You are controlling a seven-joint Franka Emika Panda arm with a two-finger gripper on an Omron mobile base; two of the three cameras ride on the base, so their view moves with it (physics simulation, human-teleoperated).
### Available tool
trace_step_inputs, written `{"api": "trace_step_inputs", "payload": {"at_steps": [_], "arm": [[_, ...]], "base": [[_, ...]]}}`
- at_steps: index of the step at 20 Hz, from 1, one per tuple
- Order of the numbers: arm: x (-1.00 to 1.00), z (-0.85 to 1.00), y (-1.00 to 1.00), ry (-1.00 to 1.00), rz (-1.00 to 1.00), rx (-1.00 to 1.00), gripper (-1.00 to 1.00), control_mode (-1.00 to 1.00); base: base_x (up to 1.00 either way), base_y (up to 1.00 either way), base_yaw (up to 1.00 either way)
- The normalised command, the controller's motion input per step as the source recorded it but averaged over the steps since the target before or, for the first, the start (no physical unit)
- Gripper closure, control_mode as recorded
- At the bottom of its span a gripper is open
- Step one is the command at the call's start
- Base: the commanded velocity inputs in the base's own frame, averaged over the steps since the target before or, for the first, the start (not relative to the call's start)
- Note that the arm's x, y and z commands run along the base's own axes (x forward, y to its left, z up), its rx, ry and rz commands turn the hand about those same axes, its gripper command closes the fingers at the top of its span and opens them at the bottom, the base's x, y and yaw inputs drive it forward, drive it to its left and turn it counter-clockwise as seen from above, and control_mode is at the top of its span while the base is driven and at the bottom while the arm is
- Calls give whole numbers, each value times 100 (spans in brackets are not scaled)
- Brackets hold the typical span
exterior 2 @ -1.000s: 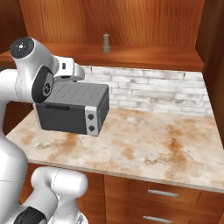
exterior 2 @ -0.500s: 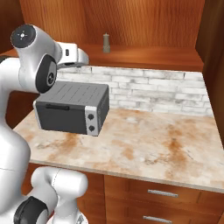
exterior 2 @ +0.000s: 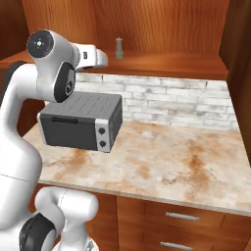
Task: Retrieve the shaker from the cabinet and place it next the steak on a plate on the dining table.
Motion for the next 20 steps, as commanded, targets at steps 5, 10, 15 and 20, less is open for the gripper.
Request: {"api": "trace_step_inputs", "payload": {"at_steps": [5,10,15,20], "arm": [[38,25,-19,3,0,0,-100,-100],[52,8,-5,0,4,0,-100,-100],[46,5,-16,0,1,0,-100,-100],[54,0,-6,2,0,0,-100,-100]], "base": [[0,0,0],[0,0,0],[0,0,0],[0,0,0]]}}
